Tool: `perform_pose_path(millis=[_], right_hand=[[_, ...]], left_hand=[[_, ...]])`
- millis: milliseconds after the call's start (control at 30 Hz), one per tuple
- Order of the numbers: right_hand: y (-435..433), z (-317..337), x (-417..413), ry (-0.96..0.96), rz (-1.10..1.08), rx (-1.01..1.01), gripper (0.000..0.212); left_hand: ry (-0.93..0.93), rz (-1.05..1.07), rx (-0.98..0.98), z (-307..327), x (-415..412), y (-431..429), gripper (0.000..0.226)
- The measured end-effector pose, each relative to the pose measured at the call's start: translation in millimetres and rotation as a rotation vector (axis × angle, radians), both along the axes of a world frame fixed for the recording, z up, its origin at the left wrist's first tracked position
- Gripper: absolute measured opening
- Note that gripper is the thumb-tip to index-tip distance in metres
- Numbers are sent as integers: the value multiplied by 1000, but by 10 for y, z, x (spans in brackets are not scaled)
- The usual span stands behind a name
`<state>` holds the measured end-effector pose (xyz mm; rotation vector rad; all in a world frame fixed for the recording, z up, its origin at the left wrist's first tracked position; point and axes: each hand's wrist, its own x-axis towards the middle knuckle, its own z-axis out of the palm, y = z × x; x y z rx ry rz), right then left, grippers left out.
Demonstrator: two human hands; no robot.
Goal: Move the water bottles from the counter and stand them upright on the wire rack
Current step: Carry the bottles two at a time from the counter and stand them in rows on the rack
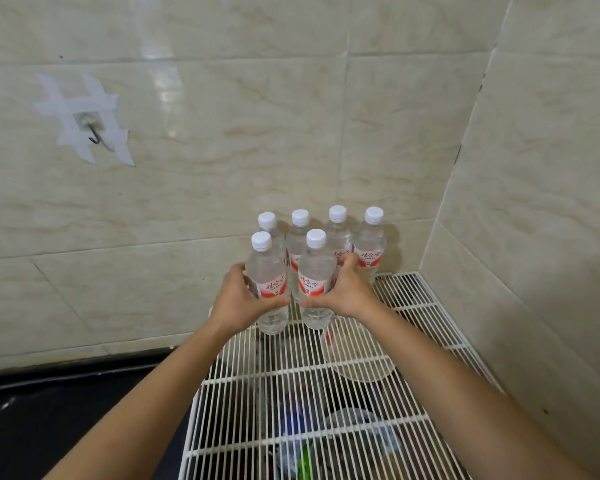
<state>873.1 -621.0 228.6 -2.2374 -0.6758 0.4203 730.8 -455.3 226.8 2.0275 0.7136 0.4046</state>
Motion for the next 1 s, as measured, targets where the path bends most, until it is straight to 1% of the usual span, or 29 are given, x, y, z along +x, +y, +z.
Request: perform_pose_path(millis=[67, 133, 200, 267, 333, 400, 467, 533, 600, 700, 767, 833, 900, 933, 1000], right_hand=[[13, -135, -23, 24, 15, -125, 120], [7, -303, -68, 17, 10, -215, 110], [-10, -435, -142, -1, -42, -179, 100], [-17, -522, -196, -15, -104, -80, 89], [-35, -580, -193, 21, -117, -14, 81], [-86, -606, -120, 125, -58, 39, 77], [-145, -573, -33, 250, 52, 78, 75], [-165, -521, 18, 289, 122, 87, 72], [-124, -492, 23, 286, 130, 94, 67], [-31, -559, 5, 247, 130, 61, 56], [-5, -569, -8, 217, 139, 44, 53], [-10, -576, -26, 173, 153, 17, 54], [-42, -592, -75, 116, 165, -22, 62], [-66, -620, -112, 80, 172, -37, 72], [-116, -708, -197, 41, 167, -50, 94]], left_hand=[[106, 62, -27, -172, 10, -23, 93], [177, 120, -28, -286, 24, -35, 83], [178, 155, -65, -356, 36, -88, 74], [130, 179, -89, -400, 37, -137, 69], [94, 168, -90, -435, 17, -127, 64], [79, 108, -108, -472, -7, -64, 61], [42, 40, -151, -491, -25, -28, 59], [8, 9, -175, -506, -22, -21, 60], [-12, 30, -213, -541, 4, -13, 64], [-13, 88, -241, -614, 22, 5, 66], [-12, 114, -242, -669, 27, 15, 66], [-6, 123, -239, -661, 18, -7, 65], [-1, 125, -226, -603, -5, -63, 66], [0, 127, -193, -563, -32, -100, 67], [3, 133, -54, -465, -158, -182, 67]])
